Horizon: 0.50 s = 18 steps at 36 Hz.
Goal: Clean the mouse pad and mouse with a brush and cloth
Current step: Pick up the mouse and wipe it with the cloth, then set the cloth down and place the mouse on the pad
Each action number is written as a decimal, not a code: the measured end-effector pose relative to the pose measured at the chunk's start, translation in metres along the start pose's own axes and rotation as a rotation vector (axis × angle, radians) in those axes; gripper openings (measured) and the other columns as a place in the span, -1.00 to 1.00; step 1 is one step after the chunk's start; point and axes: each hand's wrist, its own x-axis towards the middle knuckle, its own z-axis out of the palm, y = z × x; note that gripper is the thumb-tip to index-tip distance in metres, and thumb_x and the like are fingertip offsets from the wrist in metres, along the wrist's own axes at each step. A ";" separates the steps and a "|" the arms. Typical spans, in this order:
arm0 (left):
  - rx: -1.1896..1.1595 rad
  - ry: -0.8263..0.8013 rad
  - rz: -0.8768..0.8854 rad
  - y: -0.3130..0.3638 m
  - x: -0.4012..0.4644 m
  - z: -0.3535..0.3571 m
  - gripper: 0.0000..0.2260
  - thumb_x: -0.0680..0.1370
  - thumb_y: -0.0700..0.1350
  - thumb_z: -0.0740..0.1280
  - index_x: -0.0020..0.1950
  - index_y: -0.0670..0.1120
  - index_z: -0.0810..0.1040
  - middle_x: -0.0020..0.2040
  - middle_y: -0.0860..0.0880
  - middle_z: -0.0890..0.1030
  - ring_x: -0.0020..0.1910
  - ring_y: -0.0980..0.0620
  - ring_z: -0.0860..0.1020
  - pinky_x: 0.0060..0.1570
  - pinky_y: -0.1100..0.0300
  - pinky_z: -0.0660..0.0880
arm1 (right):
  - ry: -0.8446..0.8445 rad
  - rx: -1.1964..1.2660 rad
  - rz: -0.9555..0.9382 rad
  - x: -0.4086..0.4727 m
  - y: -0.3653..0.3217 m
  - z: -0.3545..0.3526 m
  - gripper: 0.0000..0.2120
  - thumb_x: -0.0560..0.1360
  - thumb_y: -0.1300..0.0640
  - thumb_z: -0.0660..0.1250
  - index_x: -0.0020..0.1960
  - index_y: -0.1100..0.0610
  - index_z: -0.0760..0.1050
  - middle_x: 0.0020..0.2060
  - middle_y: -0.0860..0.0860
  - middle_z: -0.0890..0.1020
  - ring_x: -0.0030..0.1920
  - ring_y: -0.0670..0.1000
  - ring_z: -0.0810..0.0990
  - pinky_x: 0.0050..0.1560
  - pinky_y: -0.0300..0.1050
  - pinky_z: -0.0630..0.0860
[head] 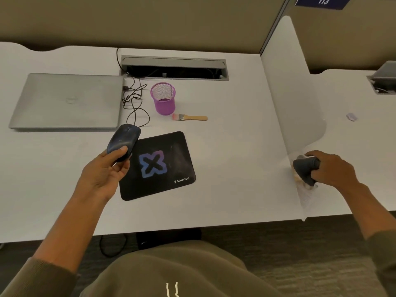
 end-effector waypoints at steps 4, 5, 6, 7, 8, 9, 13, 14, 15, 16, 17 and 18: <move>-0.005 0.006 -0.007 0.004 0.005 -0.005 -0.54 0.49 -0.20 0.53 0.37 -0.10 0.55 0.30 -0.20 0.63 0.23 -0.13 0.66 0.27 0.08 0.56 | -0.014 0.334 0.036 0.004 -0.030 -0.006 -0.54 0.39 0.24 0.49 0.21 -0.09 0.53 0.00 0.05 0.66 -0.02 0.18 0.64 0.02 0.12 0.61; -0.005 0.010 -0.008 0.005 0.007 -0.007 -0.55 0.48 -0.20 0.53 0.36 -0.09 0.56 0.30 -0.20 0.64 0.22 -0.13 0.66 0.27 0.07 0.57 | -0.016 0.448 0.034 0.006 -0.038 -0.007 -0.59 0.40 0.26 0.49 0.15 -0.08 0.54 -0.03 0.05 0.67 -0.03 0.16 0.65 0.00 0.10 0.61; -0.002 0.012 -0.010 0.006 0.009 -0.009 -0.55 0.48 -0.19 0.53 0.35 -0.08 0.57 0.29 -0.19 0.64 0.22 -0.14 0.67 0.25 0.07 0.57 | -0.031 0.563 0.038 0.008 -0.047 -0.008 -0.63 0.41 0.28 0.47 0.11 -0.08 0.54 -0.04 0.07 0.68 -0.03 0.15 0.66 -0.03 0.07 0.61; 0.001 0.011 -0.012 0.007 0.011 -0.011 -0.55 0.48 -0.20 0.54 0.35 -0.08 0.57 0.29 -0.19 0.64 0.21 -0.14 0.67 0.23 0.08 0.58 | -0.059 0.674 0.047 0.010 -0.058 -0.008 -0.66 0.43 0.28 0.45 0.09 -0.08 0.54 -0.03 0.09 0.68 -0.02 0.14 0.66 -0.04 0.06 0.61; 0.004 0.008 -0.013 0.008 0.012 -0.013 -0.55 0.48 -0.20 0.54 0.35 -0.09 0.57 0.28 -0.19 0.65 0.20 -0.14 0.68 0.20 0.09 0.59 | -0.094 0.779 0.064 0.012 -0.068 -0.007 -0.68 0.45 0.26 0.44 0.11 -0.05 0.55 0.00 0.12 0.68 0.00 0.15 0.67 -0.04 0.06 0.61; 0.005 0.006 -0.014 0.009 0.014 -0.015 -0.55 0.48 -0.20 0.53 0.35 -0.10 0.58 0.27 -0.18 0.65 0.19 -0.14 0.68 0.17 0.10 0.60 | -0.131 0.879 0.081 0.013 -0.079 -0.007 -0.69 0.44 0.23 0.44 0.14 0.00 0.56 0.03 0.14 0.68 0.01 0.16 0.66 -0.04 0.05 0.60; 0.002 0.008 -0.036 0.011 0.022 -0.023 -0.58 0.48 -0.22 0.54 0.33 -0.13 0.60 0.23 -0.18 0.68 0.16 -0.13 0.69 0.13 0.10 0.61 | -0.310 1.251 0.145 0.018 -0.128 0.000 -0.62 0.40 0.13 0.44 0.20 0.18 0.58 0.00 0.18 0.66 -0.01 0.19 0.62 -0.10 -0.02 0.60; 0.006 0.006 -0.043 0.011 0.023 -0.025 -0.58 0.47 -0.22 0.54 0.32 -0.14 0.60 0.22 -0.18 0.69 0.16 -0.13 0.69 0.14 0.09 0.61 | -0.348 1.338 0.174 0.017 -0.141 0.003 -0.67 0.44 0.14 0.43 0.20 0.17 0.59 -0.01 0.19 0.66 -0.01 0.20 0.62 -0.10 -0.02 0.62; 0.012 0.003 -0.048 0.011 0.024 -0.026 -0.58 0.47 -0.22 0.55 0.31 -0.14 0.61 0.20 -0.17 0.69 0.17 -0.13 0.69 0.14 0.08 0.61 | -0.385 1.413 0.203 0.016 -0.154 0.006 -0.72 0.49 0.14 0.42 0.20 0.15 0.61 0.00 0.19 0.66 -0.03 0.21 0.64 -0.10 -0.02 0.64; 0.021 0.001 -0.053 0.012 0.025 -0.027 -0.59 0.46 -0.21 0.55 0.30 -0.13 0.62 0.18 -0.16 0.70 0.16 -0.13 0.69 0.14 0.08 0.61 | -0.421 1.472 0.233 0.014 -0.168 0.009 -0.75 0.53 0.12 0.40 0.18 0.16 0.63 -0.01 0.18 0.68 -0.06 0.20 0.66 -0.12 -0.03 0.66; 0.031 -0.001 -0.058 0.012 0.026 -0.028 -0.60 0.45 -0.20 0.55 0.28 -0.13 0.62 0.17 -0.15 0.71 0.16 -0.12 0.70 0.14 0.08 0.61 | -0.465 1.524 0.263 0.013 -0.181 0.013 -0.76 0.56 0.08 0.39 0.16 0.17 0.65 -0.05 0.17 0.70 -0.10 0.18 0.68 -0.17 -0.05 0.66; 0.045 -0.003 -0.062 0.013 0.027 -0.029 -0.60 0.45 -0.19 0.55 0.28 -0.12 0.63 0.15 -0.15 0.72 0.16 -0.12 0.70 0.13 0.08 0.62 | -0.517 1.576 0.296 0.012 -0.195 0.016 -0.75 0.60 0.03 0.37 0.14 0.18 0.66 -0.09 0.16 0.72 -0.15 0.15 0.70 -0.22 -0.06 0.66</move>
